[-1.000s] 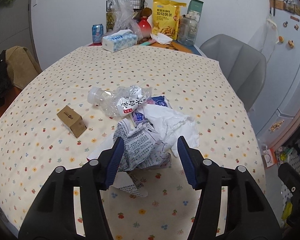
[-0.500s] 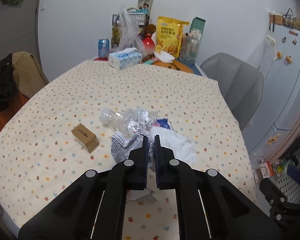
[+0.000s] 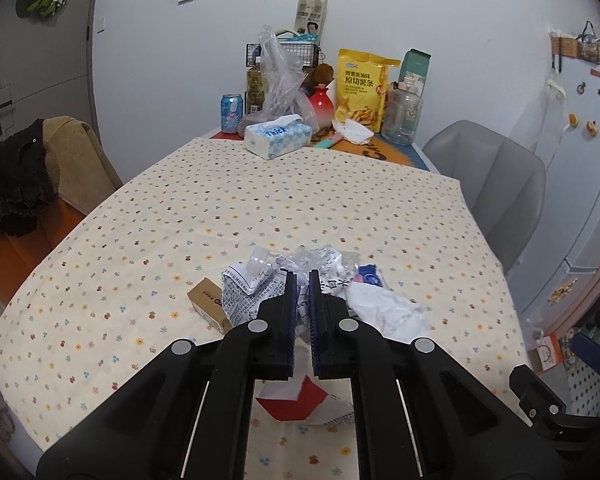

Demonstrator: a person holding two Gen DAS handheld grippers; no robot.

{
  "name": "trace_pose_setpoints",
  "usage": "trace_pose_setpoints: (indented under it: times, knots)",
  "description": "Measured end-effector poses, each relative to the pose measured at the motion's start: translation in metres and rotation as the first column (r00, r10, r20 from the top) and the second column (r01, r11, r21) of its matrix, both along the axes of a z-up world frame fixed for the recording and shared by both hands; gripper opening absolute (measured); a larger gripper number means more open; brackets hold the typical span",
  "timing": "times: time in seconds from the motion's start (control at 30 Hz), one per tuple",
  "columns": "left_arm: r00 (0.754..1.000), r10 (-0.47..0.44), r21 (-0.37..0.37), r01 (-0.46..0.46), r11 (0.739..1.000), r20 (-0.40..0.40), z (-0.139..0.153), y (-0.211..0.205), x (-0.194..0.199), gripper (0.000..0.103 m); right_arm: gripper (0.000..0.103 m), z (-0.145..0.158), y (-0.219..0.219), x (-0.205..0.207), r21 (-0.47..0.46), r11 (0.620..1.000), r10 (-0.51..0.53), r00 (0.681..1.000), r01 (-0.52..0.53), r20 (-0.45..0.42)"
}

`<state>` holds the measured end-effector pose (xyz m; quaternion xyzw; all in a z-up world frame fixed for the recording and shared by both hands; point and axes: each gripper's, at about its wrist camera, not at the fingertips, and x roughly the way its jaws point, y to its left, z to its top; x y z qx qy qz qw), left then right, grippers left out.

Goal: Collect trash
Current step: 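Grasp the white tissue with the right gripper while the left holds the paper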

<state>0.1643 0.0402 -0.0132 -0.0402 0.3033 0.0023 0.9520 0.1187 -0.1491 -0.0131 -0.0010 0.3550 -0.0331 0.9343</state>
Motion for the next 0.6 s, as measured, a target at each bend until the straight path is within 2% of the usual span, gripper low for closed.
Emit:
trace_pose_setpoints:
  times: [0.2,0.6]
  knots:
    - [1.000,0.007,0.007,-0.007,1.000,-0.015,-0.011,0.005,0.017,0.006,0.085,-0.012,0.016,0.022,-0.012,0.999,0.033,0.999,-0.033,-0.030]
    - [0.999,0.020,0.020,-0.019,1.000,-0.047,-0.038,0.010,0.049,0.006,0.074,-0.051,0.038,0.068,-0.002,0.997,0.082,0.989,-0.083,-0.120]
